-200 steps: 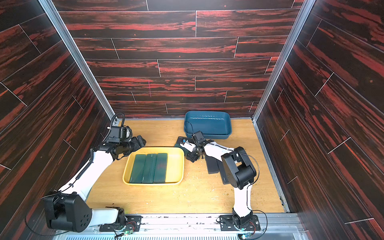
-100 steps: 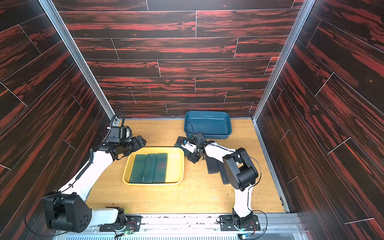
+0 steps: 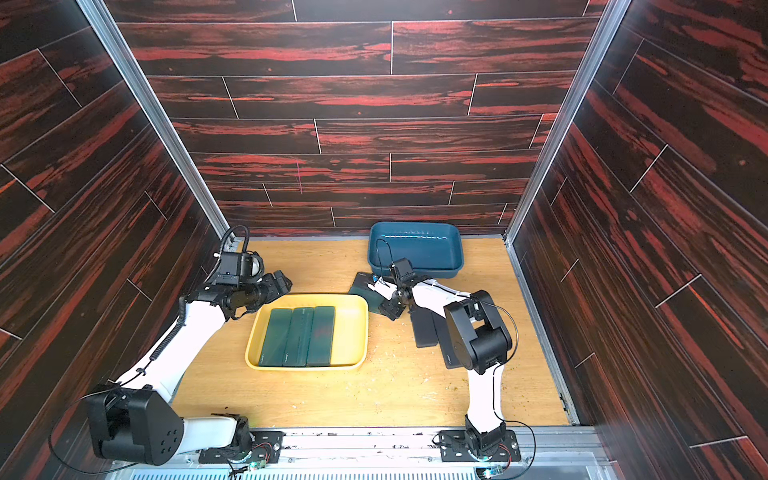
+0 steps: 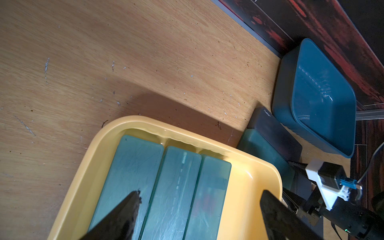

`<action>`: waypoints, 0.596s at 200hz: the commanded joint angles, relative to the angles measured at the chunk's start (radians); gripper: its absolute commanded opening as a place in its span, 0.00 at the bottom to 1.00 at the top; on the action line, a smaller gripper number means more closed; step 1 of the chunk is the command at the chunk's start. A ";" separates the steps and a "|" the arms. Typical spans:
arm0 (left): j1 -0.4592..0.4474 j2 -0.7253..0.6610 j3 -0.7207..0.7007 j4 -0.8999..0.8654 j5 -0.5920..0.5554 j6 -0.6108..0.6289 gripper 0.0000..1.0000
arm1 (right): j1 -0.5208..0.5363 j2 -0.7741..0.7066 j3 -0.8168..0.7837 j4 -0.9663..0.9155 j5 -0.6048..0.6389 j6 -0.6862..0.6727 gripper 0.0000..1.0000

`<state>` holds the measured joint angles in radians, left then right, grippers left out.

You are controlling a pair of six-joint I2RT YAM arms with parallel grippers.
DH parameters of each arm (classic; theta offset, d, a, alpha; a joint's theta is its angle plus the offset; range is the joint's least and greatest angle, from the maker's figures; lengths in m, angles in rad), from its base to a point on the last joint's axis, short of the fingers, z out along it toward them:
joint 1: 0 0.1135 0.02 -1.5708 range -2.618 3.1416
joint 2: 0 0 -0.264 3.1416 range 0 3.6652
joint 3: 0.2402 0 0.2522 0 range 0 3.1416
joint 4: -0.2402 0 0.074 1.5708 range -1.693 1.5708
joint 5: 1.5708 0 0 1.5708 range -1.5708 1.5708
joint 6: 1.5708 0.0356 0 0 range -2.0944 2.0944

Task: Place the pencil cases by color into the storage box
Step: Pick up the pencil case from the center of the board.

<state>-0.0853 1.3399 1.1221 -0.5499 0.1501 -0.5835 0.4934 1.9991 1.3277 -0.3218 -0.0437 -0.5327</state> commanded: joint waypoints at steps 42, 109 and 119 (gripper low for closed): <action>0.002 0.000 0.018 0.011 0.013 0.000 0.92 | 0.012 0.030 -0.001 -0.069 -0.037 0.006 0.78; 0.001 0.006 0.005 0.024 0.019 -0.001 0.92 | 0.027 0.107 0.052 -0.087 -0.026 0.037 0.77; 0.001 0.007 0.007 0.024 0.019 -0.001 0.91 | 0.028 0.119 0.067 -0.096 -0.017 0.039 0.77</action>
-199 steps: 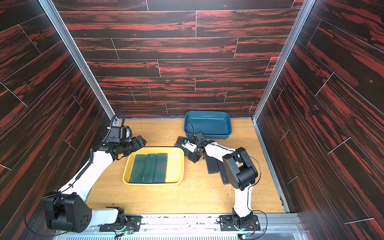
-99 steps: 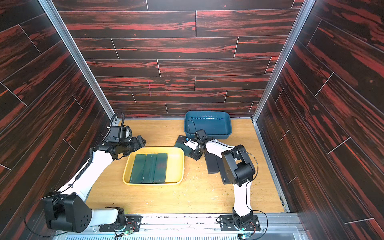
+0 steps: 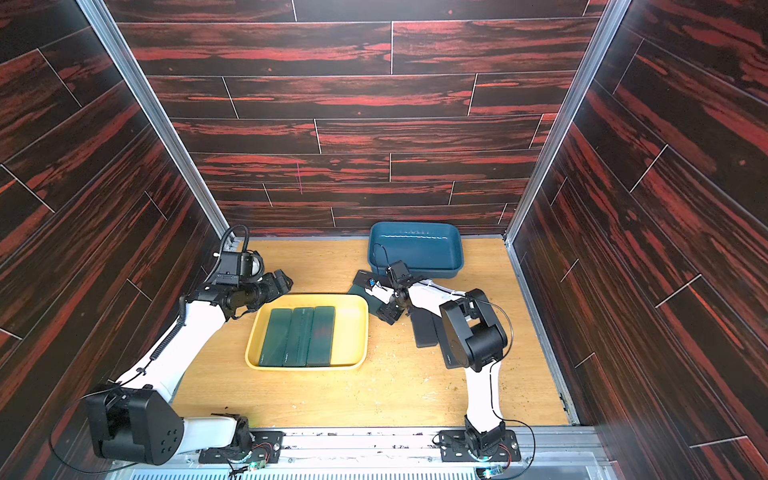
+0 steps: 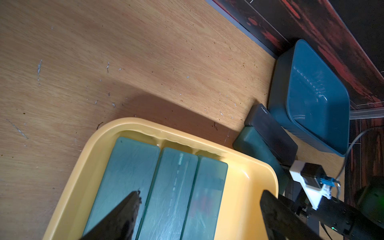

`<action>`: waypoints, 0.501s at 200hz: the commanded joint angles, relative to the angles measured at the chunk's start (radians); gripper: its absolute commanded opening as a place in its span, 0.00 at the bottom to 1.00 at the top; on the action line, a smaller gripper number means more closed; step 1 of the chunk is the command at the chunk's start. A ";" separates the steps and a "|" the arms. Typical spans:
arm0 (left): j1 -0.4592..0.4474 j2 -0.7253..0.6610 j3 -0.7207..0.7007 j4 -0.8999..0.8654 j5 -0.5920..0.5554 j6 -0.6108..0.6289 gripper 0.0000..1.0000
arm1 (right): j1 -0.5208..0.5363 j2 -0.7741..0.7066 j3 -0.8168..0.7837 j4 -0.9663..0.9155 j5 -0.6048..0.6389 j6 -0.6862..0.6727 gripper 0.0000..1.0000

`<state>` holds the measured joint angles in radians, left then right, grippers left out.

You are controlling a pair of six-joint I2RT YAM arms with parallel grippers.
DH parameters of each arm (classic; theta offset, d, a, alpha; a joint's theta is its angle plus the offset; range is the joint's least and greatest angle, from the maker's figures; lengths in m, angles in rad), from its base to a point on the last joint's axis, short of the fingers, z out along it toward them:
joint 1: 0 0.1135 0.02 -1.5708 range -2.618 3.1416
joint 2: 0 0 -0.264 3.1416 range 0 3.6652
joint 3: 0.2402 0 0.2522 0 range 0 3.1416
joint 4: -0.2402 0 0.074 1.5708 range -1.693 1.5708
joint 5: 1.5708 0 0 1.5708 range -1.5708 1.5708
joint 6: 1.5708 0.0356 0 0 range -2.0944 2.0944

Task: Place the pencil cases by color into the storage box
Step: Pick up the pencil case from the center of the board.

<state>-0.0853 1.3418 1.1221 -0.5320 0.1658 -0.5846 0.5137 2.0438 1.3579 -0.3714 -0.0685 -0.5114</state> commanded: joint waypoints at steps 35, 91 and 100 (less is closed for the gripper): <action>0.001 0.008 0.007 0.007 0.001 -0.003 0.92 | 0.007 0.123 0.100 -0.113 0.015 0.021 0.71; 0.001 0.003 0.010 0.000 -0.003 -0.001 0.91 | 0.006 0.088 0.086 -0.106 0.009 0.028 0.58; 0.001 0.000 0.010 0.000 -0.004 -0.003 0.92 | 0.004 0.072 0.078 -0.103 0.008 0.028 0.56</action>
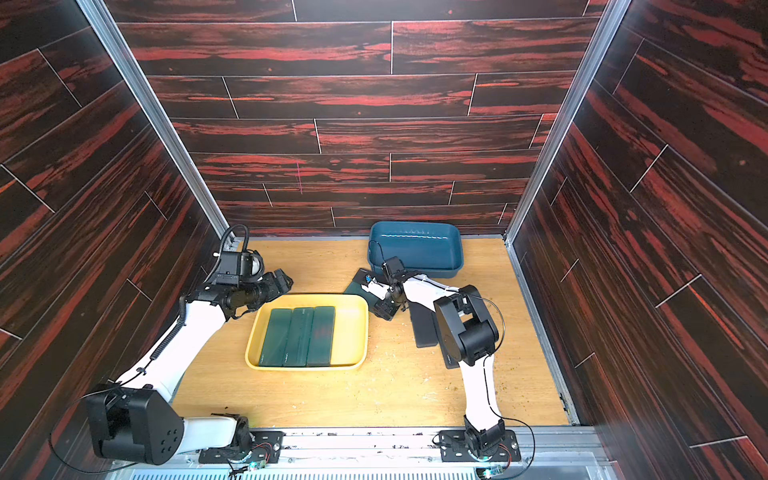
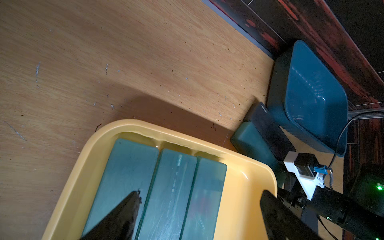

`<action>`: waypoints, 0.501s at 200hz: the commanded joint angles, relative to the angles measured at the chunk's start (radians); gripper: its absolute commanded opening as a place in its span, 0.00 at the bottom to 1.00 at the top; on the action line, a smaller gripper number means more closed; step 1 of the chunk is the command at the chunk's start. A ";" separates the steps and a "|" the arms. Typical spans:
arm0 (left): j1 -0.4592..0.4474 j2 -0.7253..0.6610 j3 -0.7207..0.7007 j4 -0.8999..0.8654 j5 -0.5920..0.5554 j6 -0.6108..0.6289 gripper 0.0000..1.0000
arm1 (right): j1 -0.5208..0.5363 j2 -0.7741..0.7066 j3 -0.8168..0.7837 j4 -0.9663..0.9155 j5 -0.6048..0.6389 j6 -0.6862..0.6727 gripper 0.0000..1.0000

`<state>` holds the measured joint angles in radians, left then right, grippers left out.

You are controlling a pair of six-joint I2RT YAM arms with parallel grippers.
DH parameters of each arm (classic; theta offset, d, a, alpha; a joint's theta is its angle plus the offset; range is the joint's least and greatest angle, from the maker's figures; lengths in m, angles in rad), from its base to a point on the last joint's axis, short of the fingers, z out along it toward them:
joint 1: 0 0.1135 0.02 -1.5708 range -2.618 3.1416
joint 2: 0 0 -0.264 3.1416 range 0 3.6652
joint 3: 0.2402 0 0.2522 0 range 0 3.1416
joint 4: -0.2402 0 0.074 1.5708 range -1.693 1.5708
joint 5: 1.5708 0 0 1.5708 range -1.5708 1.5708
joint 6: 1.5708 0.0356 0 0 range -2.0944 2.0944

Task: Place the pencil cases by color into the storage box
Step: Pick up the pencil case from the center of the board.

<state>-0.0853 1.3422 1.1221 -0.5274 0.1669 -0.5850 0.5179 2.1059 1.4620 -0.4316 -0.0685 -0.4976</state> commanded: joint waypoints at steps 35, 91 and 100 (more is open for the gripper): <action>0.001 -0.011 0.007 -0.003 -0.007 -0.006 0.91 | -0.006 -0.061 -0.048 -0.044 0.012 0.020 0.50; 0.001 -0.038 0.004 -0.014 -0.021 -0.015 0.92 | -0.022 -0.166 -0.097 -0.031 0.053 0.031 0.47; 0.001 -0.044 0.002 -0.016 -0.028 -0.013 0.92 | -0.024 -0.181 -0.100 -0.031 0.059 0.033 0.47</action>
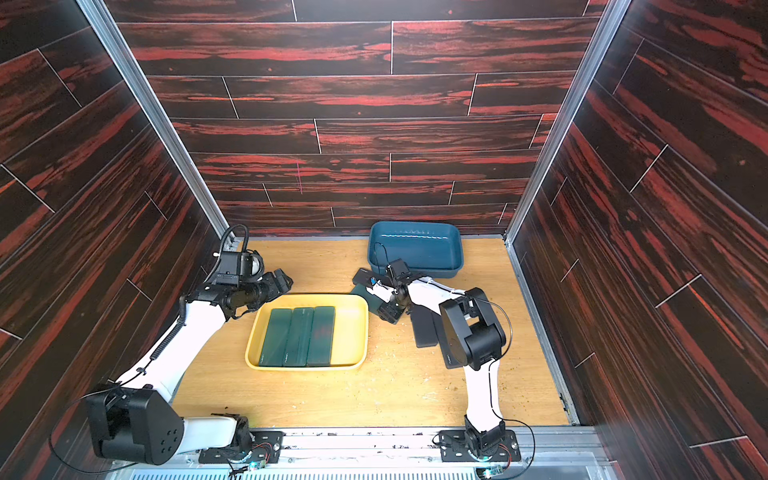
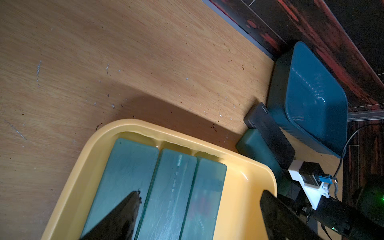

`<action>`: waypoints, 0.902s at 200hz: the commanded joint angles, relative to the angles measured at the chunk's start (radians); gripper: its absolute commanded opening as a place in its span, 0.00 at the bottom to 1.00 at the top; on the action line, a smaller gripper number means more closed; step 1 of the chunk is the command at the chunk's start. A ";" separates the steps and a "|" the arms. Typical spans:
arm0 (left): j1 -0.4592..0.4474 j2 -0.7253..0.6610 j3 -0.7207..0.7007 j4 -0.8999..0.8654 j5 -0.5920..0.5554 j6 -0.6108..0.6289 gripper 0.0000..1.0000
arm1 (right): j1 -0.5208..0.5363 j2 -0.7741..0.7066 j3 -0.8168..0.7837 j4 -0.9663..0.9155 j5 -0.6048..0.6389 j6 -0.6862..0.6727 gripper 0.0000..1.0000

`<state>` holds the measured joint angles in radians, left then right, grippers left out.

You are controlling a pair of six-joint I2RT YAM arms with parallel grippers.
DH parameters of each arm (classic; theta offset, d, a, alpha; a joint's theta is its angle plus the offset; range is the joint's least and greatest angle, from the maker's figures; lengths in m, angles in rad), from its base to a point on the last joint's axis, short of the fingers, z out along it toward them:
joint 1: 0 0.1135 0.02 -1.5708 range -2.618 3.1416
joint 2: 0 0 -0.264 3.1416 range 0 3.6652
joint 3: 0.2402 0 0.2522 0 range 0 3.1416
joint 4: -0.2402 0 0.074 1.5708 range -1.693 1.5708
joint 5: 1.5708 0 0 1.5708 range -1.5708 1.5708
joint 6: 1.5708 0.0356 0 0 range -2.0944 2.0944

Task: Place the pencil cases by color into the storage box
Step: Pick up the pencil case from the center of the board.

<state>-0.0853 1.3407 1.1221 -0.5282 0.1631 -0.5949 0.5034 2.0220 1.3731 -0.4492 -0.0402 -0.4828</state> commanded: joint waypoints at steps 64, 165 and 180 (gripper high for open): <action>0.001 -0.056 -0.005 -0.032 -0.051 0.007 0.92 | -0.013 -0.193 -0.049 0.004 0.061 0.042 0.46; 0.001 -0.077 -0.032 -0.037 -0.126 0.001 0.92 | -0.017 -0.343 -0.053 0.072 0.184 0.166 0.46; 0.001 -0.084 -0.048 -0.032 -0.135 -0.001 0.92 | -0.009 -0.376 -0.061 0.089 0.180 0.218 0.46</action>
<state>-0.0853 1.2968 1.1038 -0.5453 0.0769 -0.5945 0.4870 1.7477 1.3262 -0.4255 0.1333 -0.3611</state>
